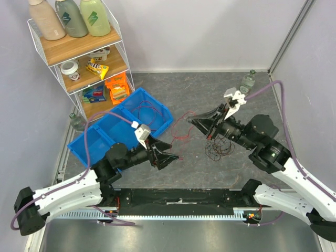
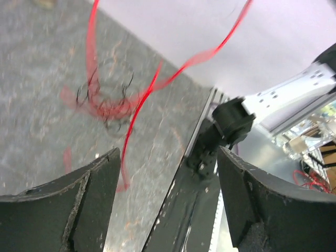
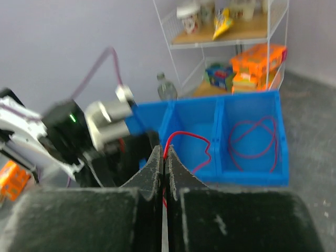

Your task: Untangle the cables

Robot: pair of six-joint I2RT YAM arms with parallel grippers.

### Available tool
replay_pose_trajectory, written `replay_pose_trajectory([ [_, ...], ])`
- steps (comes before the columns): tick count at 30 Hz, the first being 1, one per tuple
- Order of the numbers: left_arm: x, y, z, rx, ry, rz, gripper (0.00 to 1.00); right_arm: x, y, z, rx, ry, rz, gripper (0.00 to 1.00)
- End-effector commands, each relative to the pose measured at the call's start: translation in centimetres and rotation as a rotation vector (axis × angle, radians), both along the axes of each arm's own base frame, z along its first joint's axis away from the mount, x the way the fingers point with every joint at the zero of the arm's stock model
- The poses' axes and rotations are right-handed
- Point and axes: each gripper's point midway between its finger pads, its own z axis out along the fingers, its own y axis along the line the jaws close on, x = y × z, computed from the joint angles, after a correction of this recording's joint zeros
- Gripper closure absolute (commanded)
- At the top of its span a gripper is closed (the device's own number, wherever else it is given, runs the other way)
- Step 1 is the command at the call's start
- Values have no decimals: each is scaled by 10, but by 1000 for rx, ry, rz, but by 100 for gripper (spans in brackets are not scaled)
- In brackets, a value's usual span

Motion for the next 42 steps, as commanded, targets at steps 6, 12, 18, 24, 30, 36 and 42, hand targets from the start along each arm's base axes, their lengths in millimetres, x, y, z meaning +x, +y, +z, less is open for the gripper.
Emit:
replay_pose_trajectory([
  [6, 18, 28, 74, -78, -148, 164, 15, -29, 4, -44, -47, 37, 142, 100],
  [12, 26, 27, 92, -81, -211, 192, 3, -39, 16, -40, -22, 44, 235, 100],
  [18, -2, -7, 121, -52, -348, -66, 1, -46, 24, -30, 8, 46, 304, 100],
  [24, -10, -28, 99, -17, -310, -189, 3, -54, 26, -23, 74, 55, 350, 100],
  [30, -3, -35, 81, 11, -245, -176, 20, -49, 27, -18, 95, 57, 332, 100],
  [36, 40, -11, 42, 158, -117, 105, 82, -27, 23, -37, 74, 95, 206, 65],
  [42, 81, 75, 29, 295, -23, 584, 98, 26, -14, -82, -144, 162, -169, 14],
])
